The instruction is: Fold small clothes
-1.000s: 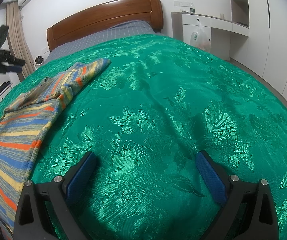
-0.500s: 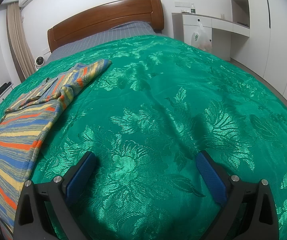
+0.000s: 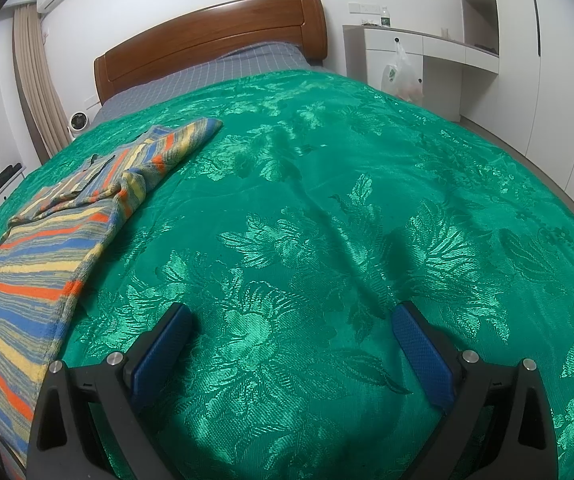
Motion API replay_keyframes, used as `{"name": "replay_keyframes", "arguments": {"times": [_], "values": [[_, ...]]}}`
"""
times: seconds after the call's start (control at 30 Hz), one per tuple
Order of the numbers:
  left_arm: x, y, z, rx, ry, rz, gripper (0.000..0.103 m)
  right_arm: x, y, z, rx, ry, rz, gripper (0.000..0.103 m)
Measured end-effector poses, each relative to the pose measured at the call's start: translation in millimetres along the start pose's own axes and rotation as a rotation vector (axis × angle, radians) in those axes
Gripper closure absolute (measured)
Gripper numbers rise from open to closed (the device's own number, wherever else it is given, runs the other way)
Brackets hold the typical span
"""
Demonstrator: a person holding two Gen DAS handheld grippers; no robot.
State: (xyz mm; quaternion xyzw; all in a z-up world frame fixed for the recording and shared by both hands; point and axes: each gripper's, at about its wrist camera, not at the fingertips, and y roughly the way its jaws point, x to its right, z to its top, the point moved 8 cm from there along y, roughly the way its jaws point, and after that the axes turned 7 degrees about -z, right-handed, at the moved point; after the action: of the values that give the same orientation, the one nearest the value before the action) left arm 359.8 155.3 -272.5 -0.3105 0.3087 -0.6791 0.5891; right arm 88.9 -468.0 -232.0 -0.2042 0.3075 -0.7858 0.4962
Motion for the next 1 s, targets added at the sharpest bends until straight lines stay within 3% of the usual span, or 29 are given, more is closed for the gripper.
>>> {"name": "replay_keyframes", "arguments": {"times": [1.0], "values": [[-4.7, 0.9, 0.8, -0.009, -0.012, -0.014, 0.000, 0.3, 0.3, -0.2, 0.004, 0.003, 0.007, 0.003]]}}
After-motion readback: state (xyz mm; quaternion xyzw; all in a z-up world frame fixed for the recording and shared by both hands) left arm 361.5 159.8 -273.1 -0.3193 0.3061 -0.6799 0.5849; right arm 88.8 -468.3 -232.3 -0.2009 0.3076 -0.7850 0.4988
